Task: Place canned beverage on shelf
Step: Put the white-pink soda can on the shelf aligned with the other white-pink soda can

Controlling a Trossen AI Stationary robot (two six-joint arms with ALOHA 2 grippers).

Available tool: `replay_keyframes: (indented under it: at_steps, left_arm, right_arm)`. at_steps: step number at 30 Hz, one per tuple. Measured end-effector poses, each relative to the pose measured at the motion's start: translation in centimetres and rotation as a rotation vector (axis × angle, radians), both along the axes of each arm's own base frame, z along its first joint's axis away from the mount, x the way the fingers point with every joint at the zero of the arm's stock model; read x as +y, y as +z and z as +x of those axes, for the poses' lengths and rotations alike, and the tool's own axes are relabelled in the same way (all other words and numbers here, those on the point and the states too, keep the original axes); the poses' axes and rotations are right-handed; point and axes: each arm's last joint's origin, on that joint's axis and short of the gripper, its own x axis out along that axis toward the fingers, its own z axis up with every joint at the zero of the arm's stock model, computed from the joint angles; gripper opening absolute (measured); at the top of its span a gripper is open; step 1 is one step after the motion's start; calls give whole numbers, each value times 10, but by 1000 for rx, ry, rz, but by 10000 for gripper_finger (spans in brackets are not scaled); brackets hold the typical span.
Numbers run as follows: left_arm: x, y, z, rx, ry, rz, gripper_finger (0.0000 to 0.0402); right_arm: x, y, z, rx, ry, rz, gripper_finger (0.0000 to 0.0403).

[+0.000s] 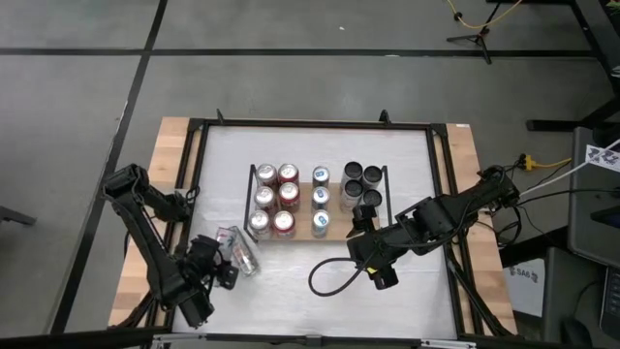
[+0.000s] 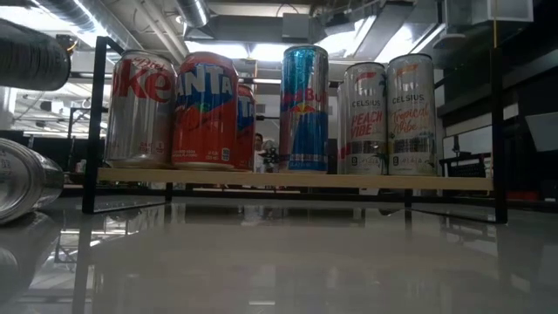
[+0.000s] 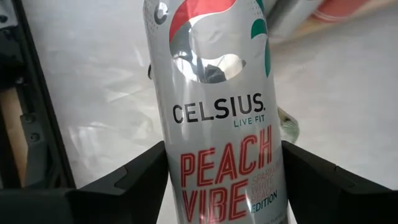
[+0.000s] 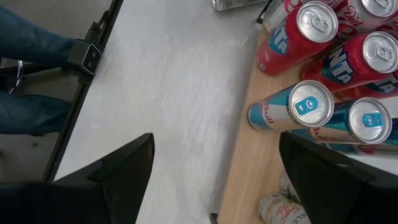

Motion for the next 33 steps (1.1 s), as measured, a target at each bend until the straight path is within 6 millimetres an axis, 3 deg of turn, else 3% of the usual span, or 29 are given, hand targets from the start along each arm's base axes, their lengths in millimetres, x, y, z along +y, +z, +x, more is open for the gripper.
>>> replay_keyframes:
  at_steps: [21, 33]
  left_arm:
    - [3, 10, -6, -52, -35, 111, 260]
    - [13, 28, -8, -228, -109, 171, 260]
  right_arm:
    - [3, 4, 6, -68, -2, 38, 340]
    - [5, 8, 10, -124, -3, 67, 340]
